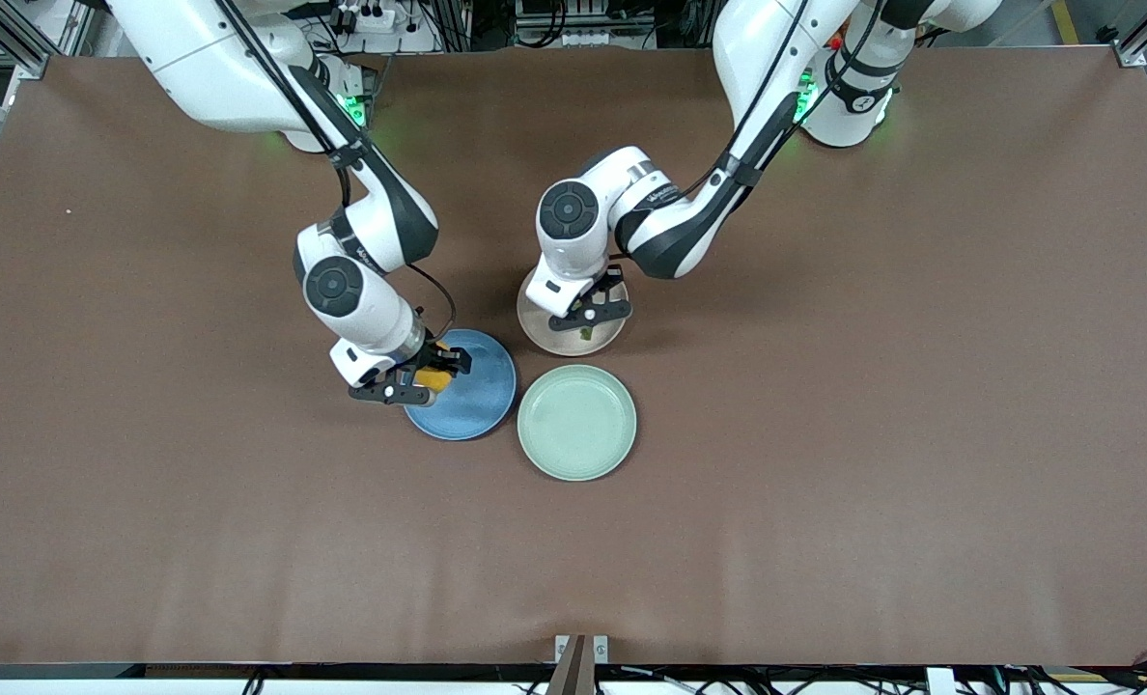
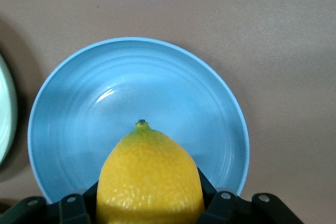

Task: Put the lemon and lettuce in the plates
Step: 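Release the lettuce onto the beige plate with the left gripper, then lower the lemon onto the blue plate and open the right gripper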

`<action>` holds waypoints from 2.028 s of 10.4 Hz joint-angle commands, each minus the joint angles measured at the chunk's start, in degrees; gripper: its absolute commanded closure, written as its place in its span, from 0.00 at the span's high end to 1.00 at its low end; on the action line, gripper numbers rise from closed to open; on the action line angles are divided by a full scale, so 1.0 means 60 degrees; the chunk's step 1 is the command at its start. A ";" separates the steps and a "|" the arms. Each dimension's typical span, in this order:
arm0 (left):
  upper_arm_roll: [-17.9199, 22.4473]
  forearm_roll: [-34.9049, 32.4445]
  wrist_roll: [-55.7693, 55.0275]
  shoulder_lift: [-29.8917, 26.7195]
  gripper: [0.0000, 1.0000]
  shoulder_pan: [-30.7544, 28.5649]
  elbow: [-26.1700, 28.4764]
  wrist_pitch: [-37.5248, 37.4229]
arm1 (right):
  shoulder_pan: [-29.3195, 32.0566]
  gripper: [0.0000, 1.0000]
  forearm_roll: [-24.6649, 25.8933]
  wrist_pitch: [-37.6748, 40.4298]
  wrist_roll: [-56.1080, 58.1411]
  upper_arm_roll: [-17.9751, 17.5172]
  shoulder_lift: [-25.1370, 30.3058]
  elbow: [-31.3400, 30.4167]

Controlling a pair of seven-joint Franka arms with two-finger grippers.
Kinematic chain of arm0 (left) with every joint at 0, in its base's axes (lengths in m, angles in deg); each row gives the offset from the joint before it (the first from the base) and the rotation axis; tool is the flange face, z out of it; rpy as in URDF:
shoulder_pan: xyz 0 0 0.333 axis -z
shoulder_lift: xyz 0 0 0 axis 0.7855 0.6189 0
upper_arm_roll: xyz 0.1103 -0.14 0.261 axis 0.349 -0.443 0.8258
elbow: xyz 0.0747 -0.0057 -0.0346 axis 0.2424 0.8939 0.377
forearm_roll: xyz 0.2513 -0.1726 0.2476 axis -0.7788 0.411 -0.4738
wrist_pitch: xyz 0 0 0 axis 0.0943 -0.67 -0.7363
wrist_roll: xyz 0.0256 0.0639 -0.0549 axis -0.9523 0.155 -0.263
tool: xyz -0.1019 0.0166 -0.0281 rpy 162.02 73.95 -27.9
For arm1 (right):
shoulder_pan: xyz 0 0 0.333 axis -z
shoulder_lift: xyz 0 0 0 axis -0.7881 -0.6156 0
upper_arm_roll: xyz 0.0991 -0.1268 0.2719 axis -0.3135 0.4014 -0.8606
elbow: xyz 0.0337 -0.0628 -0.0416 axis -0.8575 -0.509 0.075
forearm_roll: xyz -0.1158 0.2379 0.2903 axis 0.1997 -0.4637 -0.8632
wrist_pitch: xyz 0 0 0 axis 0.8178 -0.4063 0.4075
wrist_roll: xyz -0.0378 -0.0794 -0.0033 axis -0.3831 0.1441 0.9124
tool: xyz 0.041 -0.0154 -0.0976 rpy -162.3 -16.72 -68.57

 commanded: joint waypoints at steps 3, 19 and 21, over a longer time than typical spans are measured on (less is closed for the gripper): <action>0.0012 -0.0222 -0.0351 -0.0056 1.00 -0.0032 0.0016 -0.0104 | -0.0152 0.00 0.0801 0.0020 -0.0618 -0.0017 -0.0747 0.0655; 0.0086 -0.1394 0.7100 -0.0612 1.00 -0.5744 -0.0072 -0.0573 | -0.0284 1.00 0.1417 0.0237 -0.1818 -0.0090 -0.0998 0.1328; 0.0071 -0.1336 0.8489 -0.0569 1.00 -0.6022 -0.0072 -0.0486 | -0.0212 1.00 0.1446 0.1579 -0.1703 -0.0090 -0.0721 0.1825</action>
